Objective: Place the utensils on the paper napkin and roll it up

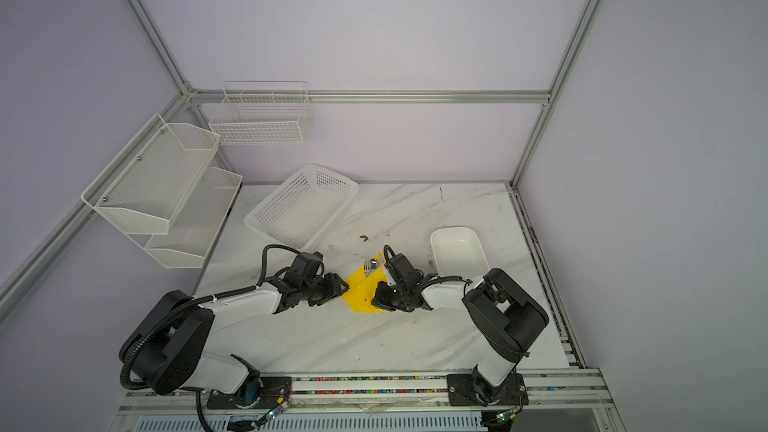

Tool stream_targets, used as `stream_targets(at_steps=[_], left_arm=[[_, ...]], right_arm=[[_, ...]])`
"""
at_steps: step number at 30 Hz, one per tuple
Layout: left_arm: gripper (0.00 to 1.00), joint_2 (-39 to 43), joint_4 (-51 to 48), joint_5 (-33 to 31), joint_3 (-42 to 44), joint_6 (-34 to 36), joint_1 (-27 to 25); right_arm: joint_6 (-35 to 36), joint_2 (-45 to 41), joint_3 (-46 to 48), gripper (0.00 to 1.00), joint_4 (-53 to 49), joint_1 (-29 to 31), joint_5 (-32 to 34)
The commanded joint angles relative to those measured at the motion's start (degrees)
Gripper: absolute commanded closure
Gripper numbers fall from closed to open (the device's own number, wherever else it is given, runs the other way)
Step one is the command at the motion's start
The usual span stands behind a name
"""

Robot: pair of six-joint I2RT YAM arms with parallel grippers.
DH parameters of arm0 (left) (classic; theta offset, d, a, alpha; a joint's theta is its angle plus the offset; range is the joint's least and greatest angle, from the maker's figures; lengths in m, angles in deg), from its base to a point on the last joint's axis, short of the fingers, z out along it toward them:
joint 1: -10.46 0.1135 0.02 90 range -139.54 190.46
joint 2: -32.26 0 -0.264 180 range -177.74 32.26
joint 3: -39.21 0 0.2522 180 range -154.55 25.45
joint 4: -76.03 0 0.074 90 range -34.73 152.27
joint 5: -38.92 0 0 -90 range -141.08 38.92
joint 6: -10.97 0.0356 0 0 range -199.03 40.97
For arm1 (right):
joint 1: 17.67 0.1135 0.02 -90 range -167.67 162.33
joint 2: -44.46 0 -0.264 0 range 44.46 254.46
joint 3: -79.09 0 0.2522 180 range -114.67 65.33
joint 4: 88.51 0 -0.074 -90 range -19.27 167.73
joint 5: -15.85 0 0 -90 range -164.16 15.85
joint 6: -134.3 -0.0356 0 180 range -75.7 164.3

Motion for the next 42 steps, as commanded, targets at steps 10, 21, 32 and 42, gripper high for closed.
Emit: stream_targets(at_steps=[10,21,32,42], left_arm=[[0.58,-2.2,2.9,1.2,2.6,-1.3,0.4],[0.65,-5.5,11.0,3.8,3.2,-5.2,0.4],[0.89,-3.8,11.8,3.0,3.7,-4.8,0.4],[1.00,-2.2,10.9,4.8,1.0,-3.2,0.4]], right_arm=[[0.6,0.8,0.6,0.89,-1.9,0.3,1.1],[0.7,0.9,0.7,0.88,-1.7,0.3,1.1],[0.6,1.1,0.6,0.89,-1.2,0.3,0.7],[0.8,1.7,0.1,0.89,-1.2,0.3,0.3]])
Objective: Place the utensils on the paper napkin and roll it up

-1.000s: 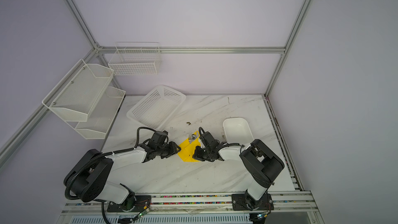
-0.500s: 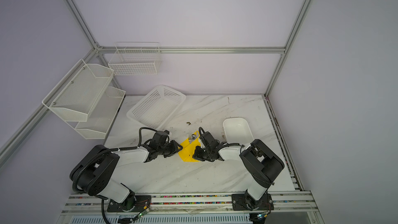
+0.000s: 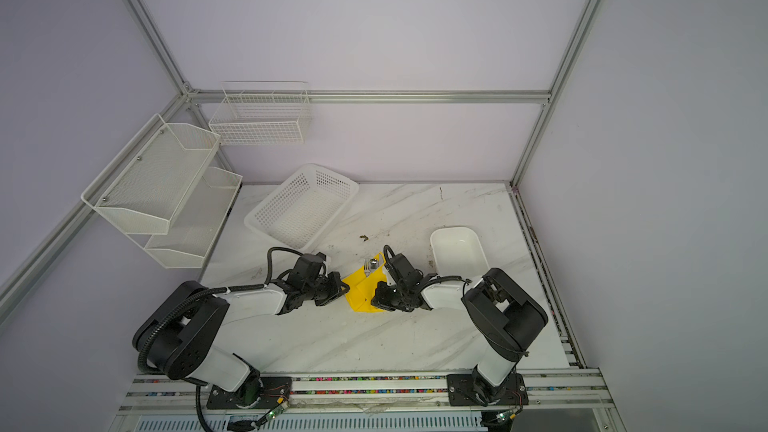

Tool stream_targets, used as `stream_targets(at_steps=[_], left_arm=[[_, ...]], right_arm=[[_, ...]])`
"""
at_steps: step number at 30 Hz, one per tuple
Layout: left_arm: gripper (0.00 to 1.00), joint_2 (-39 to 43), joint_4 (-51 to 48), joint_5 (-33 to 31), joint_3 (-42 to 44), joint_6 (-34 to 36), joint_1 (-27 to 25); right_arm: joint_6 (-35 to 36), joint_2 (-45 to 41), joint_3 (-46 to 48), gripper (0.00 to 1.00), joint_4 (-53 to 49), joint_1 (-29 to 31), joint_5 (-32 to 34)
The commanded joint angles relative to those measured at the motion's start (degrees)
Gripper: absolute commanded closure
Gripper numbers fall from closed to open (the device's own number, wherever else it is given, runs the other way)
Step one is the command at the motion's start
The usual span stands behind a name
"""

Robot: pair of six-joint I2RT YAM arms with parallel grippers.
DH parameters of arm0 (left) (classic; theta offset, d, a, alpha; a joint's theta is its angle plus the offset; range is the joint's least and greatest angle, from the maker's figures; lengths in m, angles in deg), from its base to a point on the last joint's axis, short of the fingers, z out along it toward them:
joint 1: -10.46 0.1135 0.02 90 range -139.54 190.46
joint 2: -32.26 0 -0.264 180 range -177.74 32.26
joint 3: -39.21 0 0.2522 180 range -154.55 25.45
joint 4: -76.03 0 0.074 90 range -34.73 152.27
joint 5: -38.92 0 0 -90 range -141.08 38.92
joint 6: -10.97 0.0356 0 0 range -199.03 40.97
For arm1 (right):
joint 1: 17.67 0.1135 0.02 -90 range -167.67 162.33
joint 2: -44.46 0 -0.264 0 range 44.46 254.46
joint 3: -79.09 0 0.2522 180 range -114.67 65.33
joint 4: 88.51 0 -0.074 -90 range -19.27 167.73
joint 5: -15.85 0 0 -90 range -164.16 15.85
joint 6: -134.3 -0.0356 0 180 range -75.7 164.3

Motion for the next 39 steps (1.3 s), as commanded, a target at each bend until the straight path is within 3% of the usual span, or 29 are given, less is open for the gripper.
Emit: stream_targets(at_steps=[1,17,23,30,32,39], left_arm=[[1.00,2.5,0.0,1.3,-1.0,1.6,0.4],[1.00,6.4,-3.9,1.6,-3.3,4.3,-0.1],[1.00,10.1,-5.1,-1.4,-4.2,5.3,-1.6],[1.00,7.6,-11.0,-2.5,-8.0,6.5,-2.6],[0.93,5.0,-12.9,-2.1,-9.2,6.6,-2.6],[0.84,5.7,-15.0,-4.1,-9.2,5.1,-2.7]], right_arm=[[0.6,1.3,0.3,0.89,-1.6,0.3,0.8],[0.4,0.5,-0.2,0.89,-2.3,0.3,0.8],[0.0,0.9,0.2,0.89,-1.7,0.3,0.8],[0.1,1.0,0.0,0.89,-1.5,0.3,0.6],[0.1,1.0,0.0,0.89,-1.4,0.3,0.6],[0.3,1.0,-0.5,0.88,-1.7,0.3,0.6]])
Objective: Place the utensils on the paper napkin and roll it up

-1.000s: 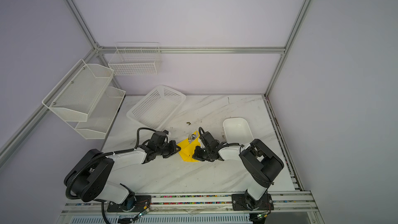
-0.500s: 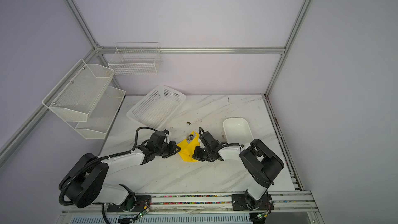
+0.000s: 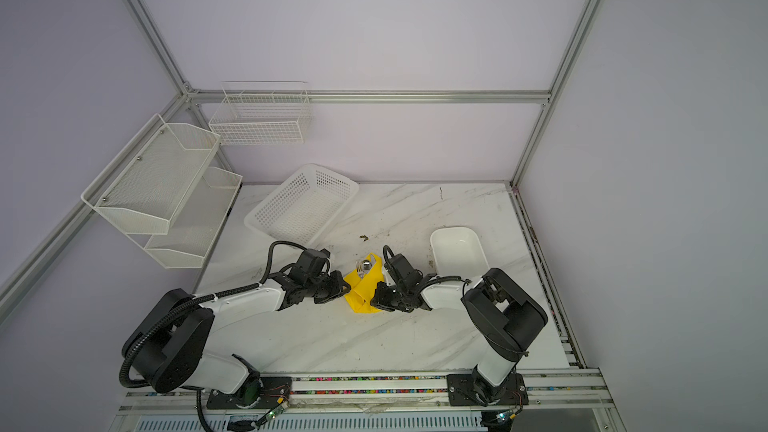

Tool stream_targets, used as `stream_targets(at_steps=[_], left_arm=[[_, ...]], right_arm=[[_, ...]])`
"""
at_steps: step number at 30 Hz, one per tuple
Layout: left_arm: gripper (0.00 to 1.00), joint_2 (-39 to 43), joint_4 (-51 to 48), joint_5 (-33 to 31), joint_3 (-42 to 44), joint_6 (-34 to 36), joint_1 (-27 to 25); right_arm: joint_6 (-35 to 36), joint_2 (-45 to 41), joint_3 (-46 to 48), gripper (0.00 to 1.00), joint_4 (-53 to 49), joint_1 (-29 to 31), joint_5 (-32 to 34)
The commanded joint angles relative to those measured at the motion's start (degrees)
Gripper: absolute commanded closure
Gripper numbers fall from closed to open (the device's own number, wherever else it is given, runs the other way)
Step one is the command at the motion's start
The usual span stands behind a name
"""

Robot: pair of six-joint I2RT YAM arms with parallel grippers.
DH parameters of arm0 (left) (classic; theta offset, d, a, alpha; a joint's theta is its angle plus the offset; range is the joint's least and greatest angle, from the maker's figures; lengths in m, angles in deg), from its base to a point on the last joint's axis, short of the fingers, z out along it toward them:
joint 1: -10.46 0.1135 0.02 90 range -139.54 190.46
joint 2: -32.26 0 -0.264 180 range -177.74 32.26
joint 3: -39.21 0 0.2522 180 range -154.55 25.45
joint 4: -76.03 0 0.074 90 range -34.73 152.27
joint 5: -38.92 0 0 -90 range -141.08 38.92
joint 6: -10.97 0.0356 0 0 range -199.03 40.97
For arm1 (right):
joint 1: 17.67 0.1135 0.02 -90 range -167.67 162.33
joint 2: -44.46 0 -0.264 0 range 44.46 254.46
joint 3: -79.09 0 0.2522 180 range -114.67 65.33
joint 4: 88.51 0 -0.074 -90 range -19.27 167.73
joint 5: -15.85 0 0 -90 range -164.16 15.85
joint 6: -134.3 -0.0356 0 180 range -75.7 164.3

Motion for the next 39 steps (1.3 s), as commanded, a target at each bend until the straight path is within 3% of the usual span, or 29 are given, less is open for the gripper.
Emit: stream_targets(at_steps=[1,8,18,39], left_arm=[[0.84,2.3,-1.0,-2.3,-3.4,0.2,-0.3],[0.87,2.6,-1.8,-3.2,-3.7,0.7,-0.6],[0.98,1.5,-4.5,-4.2,-8.3,2.3,-2.8],[1.00,-8.0,-8.6,-1.1,-21.6,-0.2,-7.6]], right_arm=[[0.4,1.1,-0.5,0.89,-1.7,0.3,0.9],[0.2,1.1,-0.3,0.89,-1.5,0.3,0.7],[0.2,0.9,-0.1,0.89,-1.5,0.3,0.8],[0.3,1.3,-0.2,0.88,-1.4,0.3,0.8]])
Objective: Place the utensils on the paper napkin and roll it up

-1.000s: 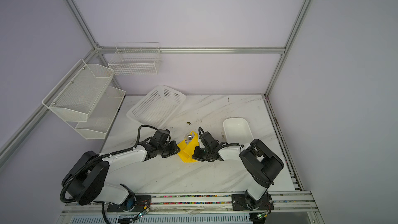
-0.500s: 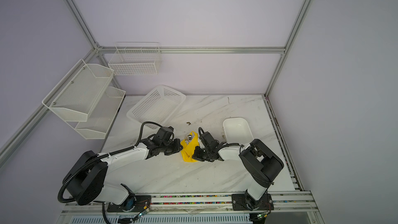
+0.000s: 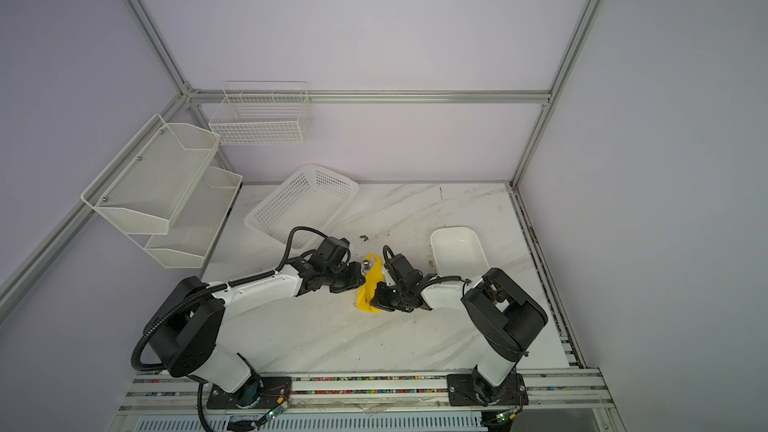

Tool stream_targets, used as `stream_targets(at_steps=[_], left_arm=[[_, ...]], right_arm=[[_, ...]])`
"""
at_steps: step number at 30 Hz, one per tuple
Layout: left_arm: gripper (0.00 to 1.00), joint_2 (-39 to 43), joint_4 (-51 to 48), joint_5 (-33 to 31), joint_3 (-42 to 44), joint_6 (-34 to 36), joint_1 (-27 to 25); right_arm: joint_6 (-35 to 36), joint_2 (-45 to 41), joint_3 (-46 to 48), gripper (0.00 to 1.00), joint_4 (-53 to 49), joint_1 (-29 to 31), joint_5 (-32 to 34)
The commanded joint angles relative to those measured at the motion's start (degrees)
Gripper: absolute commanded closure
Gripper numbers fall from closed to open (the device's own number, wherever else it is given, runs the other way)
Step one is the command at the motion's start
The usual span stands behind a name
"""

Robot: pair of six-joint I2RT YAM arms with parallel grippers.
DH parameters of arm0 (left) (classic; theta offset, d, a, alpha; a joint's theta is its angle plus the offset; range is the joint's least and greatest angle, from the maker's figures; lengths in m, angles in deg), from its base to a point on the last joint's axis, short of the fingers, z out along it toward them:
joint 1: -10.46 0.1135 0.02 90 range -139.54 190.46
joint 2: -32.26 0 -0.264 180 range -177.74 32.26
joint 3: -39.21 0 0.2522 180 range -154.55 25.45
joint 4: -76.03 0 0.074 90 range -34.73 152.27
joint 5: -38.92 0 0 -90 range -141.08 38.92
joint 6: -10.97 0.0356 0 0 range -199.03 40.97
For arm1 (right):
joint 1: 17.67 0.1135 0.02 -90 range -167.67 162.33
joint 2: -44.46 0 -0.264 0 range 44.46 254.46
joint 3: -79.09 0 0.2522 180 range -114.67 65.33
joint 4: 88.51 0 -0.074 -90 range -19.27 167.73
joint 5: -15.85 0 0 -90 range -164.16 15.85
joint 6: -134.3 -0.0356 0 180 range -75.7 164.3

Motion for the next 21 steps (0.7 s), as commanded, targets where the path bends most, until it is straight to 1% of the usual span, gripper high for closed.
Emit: stream_targets(at_steps=[1,4,8,11,16,21], left_arm=[[1.00,-1.3,-0.8,1.4,-7.2,-1.3,-0.8],[1.00,-2.7,-2.6,1.8,-9.5,-1.6,-1.1],[1.00,-2.4,-5.8,-0.2,-10.3,-2.3,-1.1],[1.00,-2.3,-5.5,1.6,-11.3,-2.6,-1.1],[1.00,-4.0,-4.7,6.3,-13.8,-3.2,-1.1],[1.00,-4.4,-4.0,6.0,-13.9,-5.1,-1.1]], right_arm=[[0.2,1.3,-0.3,0.88,-1.4,0.3,0.7],[0.3,1.5,-0.3,0.88,-1.3,0.3,0.7],[0.5,1.6,-0.6,0.88,-1.5,0.3,0.7],[0.5,1.5,-0.3,0.88,-1.2,0.2,0.6],[0.4,1.9,0.2,0.88,-0.5,0.3,0.3],[0.4,2.3,0.6,0.88,0.1,0.3,0.0]])
